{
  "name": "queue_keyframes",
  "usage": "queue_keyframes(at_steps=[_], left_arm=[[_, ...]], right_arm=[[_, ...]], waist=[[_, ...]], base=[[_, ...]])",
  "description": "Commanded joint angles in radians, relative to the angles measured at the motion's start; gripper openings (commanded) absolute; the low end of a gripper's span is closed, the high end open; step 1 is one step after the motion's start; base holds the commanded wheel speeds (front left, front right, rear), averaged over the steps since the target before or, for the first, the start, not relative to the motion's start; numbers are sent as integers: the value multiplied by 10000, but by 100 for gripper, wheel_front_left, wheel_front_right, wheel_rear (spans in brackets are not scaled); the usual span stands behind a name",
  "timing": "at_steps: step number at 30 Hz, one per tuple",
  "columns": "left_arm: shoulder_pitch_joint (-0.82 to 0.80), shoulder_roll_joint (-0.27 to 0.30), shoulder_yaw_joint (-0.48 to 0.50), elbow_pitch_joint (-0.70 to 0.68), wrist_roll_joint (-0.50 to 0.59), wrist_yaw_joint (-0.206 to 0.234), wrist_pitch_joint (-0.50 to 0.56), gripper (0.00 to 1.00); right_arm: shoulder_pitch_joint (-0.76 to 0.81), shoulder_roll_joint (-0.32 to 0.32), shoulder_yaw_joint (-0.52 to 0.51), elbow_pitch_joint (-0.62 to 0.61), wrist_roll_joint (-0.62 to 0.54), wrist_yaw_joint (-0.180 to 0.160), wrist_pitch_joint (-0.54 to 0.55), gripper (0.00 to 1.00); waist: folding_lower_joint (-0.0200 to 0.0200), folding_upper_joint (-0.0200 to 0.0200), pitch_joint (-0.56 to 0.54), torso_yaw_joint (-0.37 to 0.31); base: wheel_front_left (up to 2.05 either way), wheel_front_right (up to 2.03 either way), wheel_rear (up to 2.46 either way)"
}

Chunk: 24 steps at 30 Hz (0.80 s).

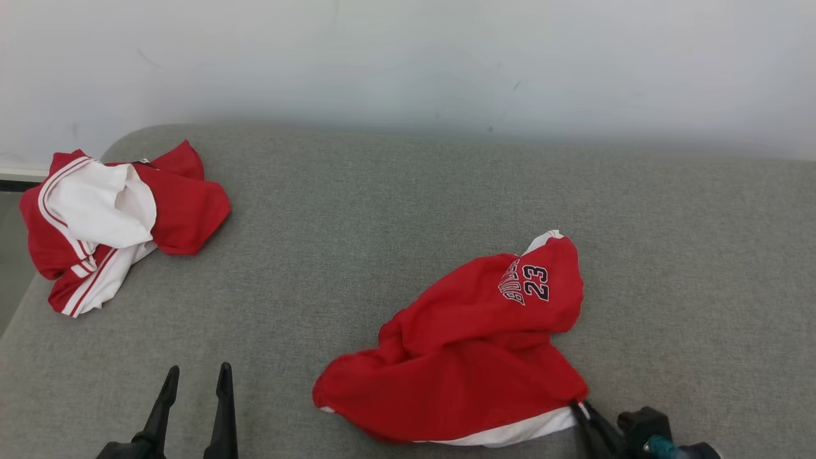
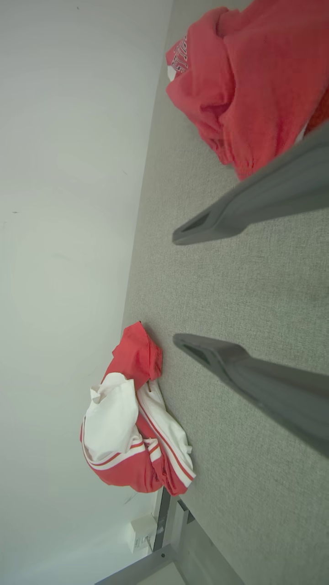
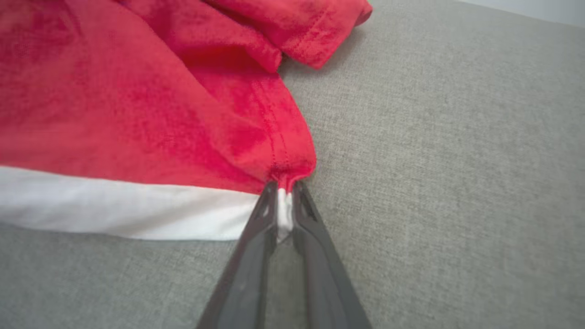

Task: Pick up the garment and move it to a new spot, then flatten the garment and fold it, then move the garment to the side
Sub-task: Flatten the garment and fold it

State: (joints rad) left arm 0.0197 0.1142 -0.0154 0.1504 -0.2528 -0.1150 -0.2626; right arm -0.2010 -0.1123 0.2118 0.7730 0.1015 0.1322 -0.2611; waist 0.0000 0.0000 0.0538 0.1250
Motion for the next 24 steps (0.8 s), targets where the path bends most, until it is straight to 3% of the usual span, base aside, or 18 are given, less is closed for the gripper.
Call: queue_keyframes(at_steps=[1,13,14,15,16,24], left_arm=[[-31,-40,40,24,54,-60,-33,100],[1,-214,-201,315,165,-164,-33,100],[7,-225,-238,333,173,-155,-33,100],[14,-237,-259,354,180,-141,-33,100],[30,-247,-271,374,179,-147,-33,100],[149,-143,-1065,631,17,-154,-33,100]], right_arm=[[-96,-238,-170,120,132,-26,-8,0],[75,-1002,-1510,-922,415,-25,-49,0],[74,-1035,-1489,-959,412,-25,-51,10],[79,-1063,-1481,-1007,365,-25,-52,76],[110,-1039,-1507,-1083,373,-25,-52,100],[971,-726,-1980,-2905,262,-25,-33,100]], waist=[[0,0,-20,-72],[0,0,-133,-394],[0,0,-140,-415],[0,0,-160,-442],[0,0,-182,-469],[0,0,-358,-584]], base=[[0,0,0],[0,0,0],[0,0,0],[0,0,0],[0,0,0],[0,0,0]])
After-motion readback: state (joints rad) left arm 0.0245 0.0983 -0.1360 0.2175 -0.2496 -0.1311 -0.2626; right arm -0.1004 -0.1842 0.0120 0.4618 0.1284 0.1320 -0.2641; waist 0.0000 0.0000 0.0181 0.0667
